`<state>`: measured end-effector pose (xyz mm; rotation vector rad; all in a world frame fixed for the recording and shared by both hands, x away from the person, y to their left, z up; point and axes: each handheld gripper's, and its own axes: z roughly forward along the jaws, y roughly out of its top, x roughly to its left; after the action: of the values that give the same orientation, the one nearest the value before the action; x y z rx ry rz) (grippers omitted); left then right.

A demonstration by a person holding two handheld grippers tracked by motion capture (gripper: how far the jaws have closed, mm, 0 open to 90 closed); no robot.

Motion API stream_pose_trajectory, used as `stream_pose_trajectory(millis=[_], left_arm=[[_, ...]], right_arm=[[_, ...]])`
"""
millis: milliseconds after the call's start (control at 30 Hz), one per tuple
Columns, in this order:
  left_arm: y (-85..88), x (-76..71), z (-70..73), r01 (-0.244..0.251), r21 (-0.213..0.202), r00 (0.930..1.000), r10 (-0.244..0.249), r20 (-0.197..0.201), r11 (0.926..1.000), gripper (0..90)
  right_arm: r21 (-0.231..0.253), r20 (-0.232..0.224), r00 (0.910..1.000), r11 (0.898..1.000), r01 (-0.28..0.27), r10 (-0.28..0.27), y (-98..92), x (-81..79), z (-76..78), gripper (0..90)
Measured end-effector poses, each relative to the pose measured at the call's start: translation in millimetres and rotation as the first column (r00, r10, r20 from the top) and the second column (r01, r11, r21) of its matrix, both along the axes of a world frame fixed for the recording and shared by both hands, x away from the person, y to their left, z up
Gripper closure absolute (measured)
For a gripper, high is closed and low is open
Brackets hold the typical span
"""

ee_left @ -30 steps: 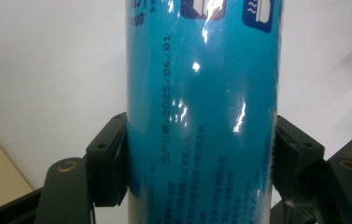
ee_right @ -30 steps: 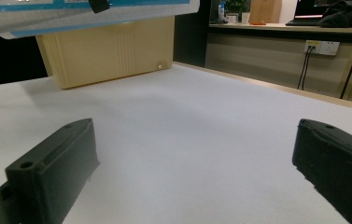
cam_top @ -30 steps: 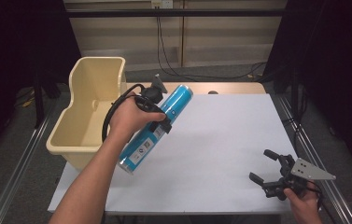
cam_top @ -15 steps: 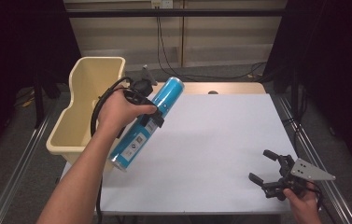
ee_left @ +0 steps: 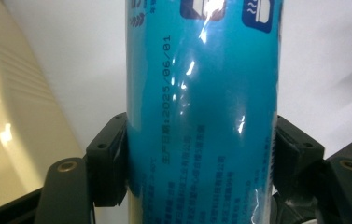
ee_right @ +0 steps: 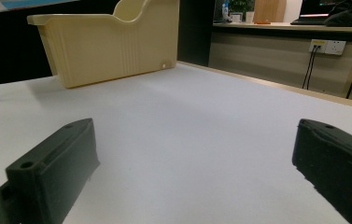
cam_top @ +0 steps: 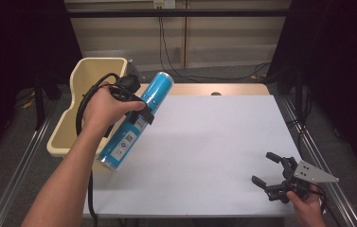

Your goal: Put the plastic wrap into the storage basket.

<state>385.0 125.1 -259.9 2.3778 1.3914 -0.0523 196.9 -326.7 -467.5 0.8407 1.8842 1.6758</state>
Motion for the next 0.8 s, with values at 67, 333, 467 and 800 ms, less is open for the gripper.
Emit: stream_pose_trajectory(millis=[67,333,467,800], left_arm=[[5.0,0.1,2.5,-0.004,0.003,0.9999,0.004,0.01,1.0,32.0],[25.5,-0.8,8.7,-0.066,-0.004,0.9975,0.066,0.023,0.9978,32.1],[37.0,-1.3,12.3,-0.096,0.001,0.995,0.096,0.028,0.9954,32.1],[63.2,-5.5,18.7,-0.168,-0.001,0.9855,0.168,0.027,0.9858,32.1]], right_arm=[[-0.001,-0.002,1.0,1.0,0.0,0.0,0.4,-0.1,0.0,0.0],[-0.002,-0.003,1.0,1.0,-0.008,0.008,1.5,-0.4,-0.2,0.0],[-0.006,-0.003,1.0,1.0,-0.009,0.009,1.6,-0.4,-0.4,0.0],[-0.007,-0.007,0.9999,1.0,-0.011,0.011,2.7,-0.3,-0.9,0.0]])
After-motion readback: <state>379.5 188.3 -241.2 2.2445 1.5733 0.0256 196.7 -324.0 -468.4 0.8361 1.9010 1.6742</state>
